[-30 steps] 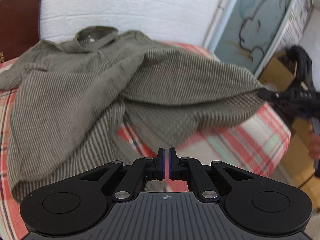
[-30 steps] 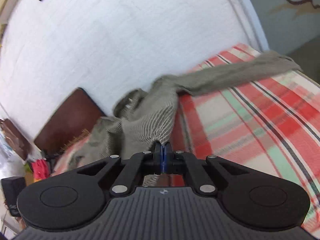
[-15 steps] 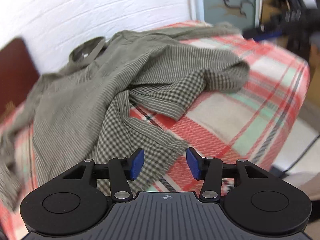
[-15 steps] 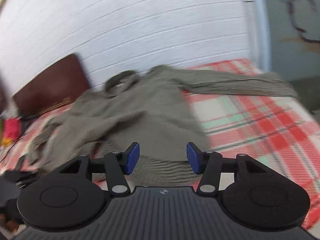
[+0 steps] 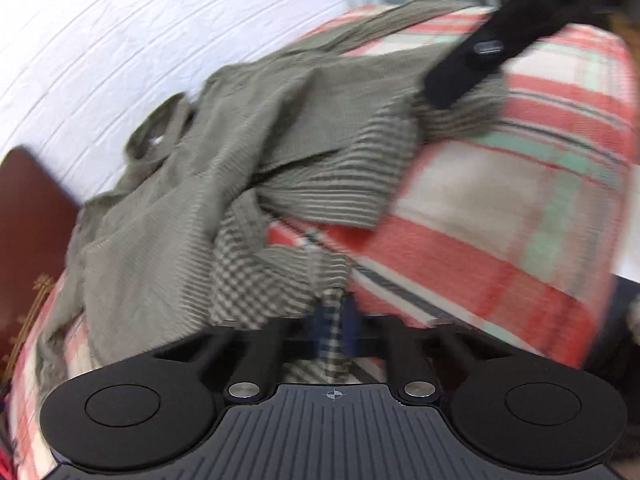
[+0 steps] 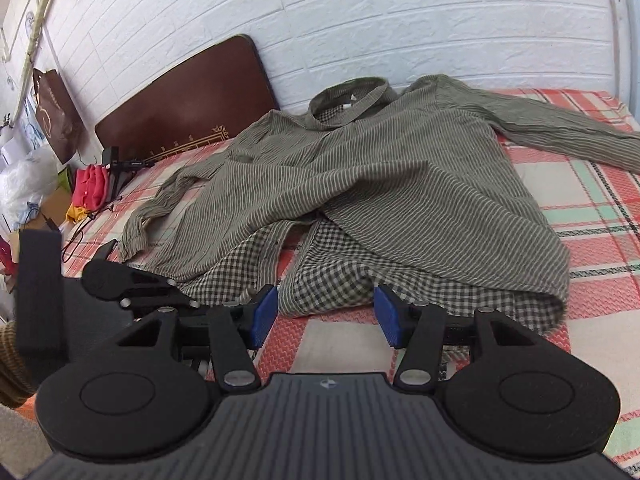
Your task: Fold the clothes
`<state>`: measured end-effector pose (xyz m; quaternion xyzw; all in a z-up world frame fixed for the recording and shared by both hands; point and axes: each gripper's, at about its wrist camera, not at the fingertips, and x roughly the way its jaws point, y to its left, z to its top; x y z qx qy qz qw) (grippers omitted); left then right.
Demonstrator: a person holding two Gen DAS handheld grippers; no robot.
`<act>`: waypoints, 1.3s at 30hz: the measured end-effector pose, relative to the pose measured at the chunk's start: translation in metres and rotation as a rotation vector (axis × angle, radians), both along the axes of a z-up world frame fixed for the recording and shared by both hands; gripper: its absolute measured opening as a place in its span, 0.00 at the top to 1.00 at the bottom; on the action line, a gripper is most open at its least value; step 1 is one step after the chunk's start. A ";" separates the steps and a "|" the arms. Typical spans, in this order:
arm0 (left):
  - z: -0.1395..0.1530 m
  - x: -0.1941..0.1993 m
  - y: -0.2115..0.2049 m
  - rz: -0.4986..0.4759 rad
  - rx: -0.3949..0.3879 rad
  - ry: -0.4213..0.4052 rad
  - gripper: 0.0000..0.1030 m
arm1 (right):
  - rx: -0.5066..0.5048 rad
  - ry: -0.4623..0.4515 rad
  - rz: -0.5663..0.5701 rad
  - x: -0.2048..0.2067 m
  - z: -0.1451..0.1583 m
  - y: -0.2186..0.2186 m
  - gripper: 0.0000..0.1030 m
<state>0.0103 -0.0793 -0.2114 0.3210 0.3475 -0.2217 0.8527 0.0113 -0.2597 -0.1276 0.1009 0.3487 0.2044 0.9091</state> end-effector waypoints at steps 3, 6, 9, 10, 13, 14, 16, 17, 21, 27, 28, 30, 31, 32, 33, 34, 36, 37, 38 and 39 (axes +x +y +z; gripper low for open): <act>0.020 0.012 0.017 0.069 -0.167 0.088 1.00 | -0.042 -0.014 0.024 -0.001 0.000 0.007 0.44; 0.054 0.009 0.047 0.105 -0.389 0.168 1.00 | -0.124 -0.052 0.089 -0.001 0.003 0.017 0.43; 0.079 -0.005 0.070 0.140 -0.498 0.169 1.00 | -0.295 -0.127 0.214 0.001 0.002 0.038 0.44; 0.084 -0.009 0.077 0.158 -0.519 0.170 1.00 | -0.357 -0.155 0.260 0.002 0.001 0.045 0.44; 0.084 -0.012 0.089 0.202 -0.572 0.197 1.00 | -0.563 -0.225 0.399 0.003 -0.013 0.071 0.44; 0.084 -0.013 0.092 0.217 -0.590 0.206 1.00 | -0.620 -0.246 0.444 0.002 -0.019 0.079 0.44; 0.082 -0.014 0.095 0.234 -0.613 0.222 1.00 | -0.698 -0.264 0.512 0.002 -0.032 0.091 0.45; 0.081 -0.014 0.094 0.236 -0.619 0.229 1.00 | -0.737 -0.273 0.546 0.002 -0.039 0.097 0.46; 0.081 -0.010 0.088 0.201 -0.612 0.226 1.00 | -0.817 -0.293 0.568 0.009 -0.054 0.106 0.70; 0.091 -0.008 0.090 0.170 -0.567 0.197 1.00 | -0.628 -0.113 0.548 0.032 -0.017 0.095 0.97; 0.095 -0.009 0.092 0.163 -0.562 0.188 1.00 | -0.546 -0.064 0.549 0.038 -0.004 0.089 0.97; 0.104 -0.010 0.097 0.145 -0.559 0.169 0.96 | -0.381 0.033 0.550 0.049 0.020 0.077 0.97; 0.108 -0.012 0.097 0.134 -0.552 0.155 0.94 | -0.275 0.098 0.574 0.057 0.030 0.071 1.00; 0.111 -0.014 0.097 0.124 -0.544 0.141 0.89 | -0.177 0.152 0.600 0.062 0.036 0.066 1.00; 0.114 -0.016 0.097 0.113 -0.537 0.128 0.84 | -0.122 0.175 0.607 0.065 0.040 0.065 1.00; 0.115 -0.018 0.096 0.103 -0.528 0.122 0.82 | -0.119 0.177 0.612 0.065 0.040 0.068 1.00; 0.109 -0.018 0.091 0.083 -0.511 0.142 0.79 | -0.181 0.156 0.625 0.065 0.030 0.078 1.00; 0.106 -0.018 0.088 0.074 -0.503 0.153 0.79 | -0.193 0.172 0.632 0.063 0.021 0.083 1.00; 0.098 -0.017 0.083 0.067 -0.500 0.189 0.77 | -0.198 0.180 0.617 0.063 0.016 0.082 0.99; 0.090 -0.017 0.079 0.060 -0.497 0.225 0.77 | -0.202 0.187 0.601 0.064 0.011 0.081 0.97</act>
